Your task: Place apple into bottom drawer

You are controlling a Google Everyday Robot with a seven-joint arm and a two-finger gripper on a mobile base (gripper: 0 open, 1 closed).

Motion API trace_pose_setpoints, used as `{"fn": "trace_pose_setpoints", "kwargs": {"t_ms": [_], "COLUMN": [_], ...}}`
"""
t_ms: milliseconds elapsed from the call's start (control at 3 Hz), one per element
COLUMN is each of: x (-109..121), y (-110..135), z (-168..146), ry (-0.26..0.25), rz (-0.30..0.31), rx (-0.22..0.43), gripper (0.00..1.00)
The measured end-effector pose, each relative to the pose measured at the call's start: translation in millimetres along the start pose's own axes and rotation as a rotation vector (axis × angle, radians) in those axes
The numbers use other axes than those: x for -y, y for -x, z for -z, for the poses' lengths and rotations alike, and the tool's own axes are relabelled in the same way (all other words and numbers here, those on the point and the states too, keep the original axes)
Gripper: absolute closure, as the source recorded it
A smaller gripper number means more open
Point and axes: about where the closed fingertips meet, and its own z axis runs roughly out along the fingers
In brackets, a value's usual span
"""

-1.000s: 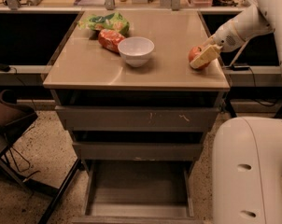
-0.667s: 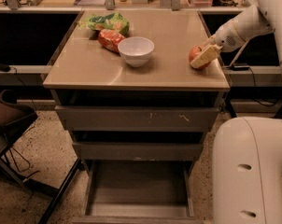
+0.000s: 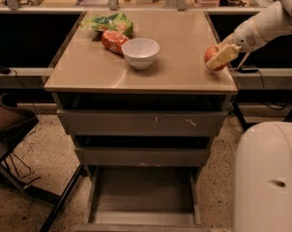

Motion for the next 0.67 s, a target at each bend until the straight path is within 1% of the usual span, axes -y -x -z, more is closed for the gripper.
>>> {"fn": "trace_pose_setpoints", "kwargs": {"t_ms": [333,667], "x": [2,-18], "y": [-6,7], "z": [72,144], "ry": [-0.163,-0.335], "rz": [-0.032,0.010], "rx": [0.044,0.086], "gripper": [1.00,1.00]}}
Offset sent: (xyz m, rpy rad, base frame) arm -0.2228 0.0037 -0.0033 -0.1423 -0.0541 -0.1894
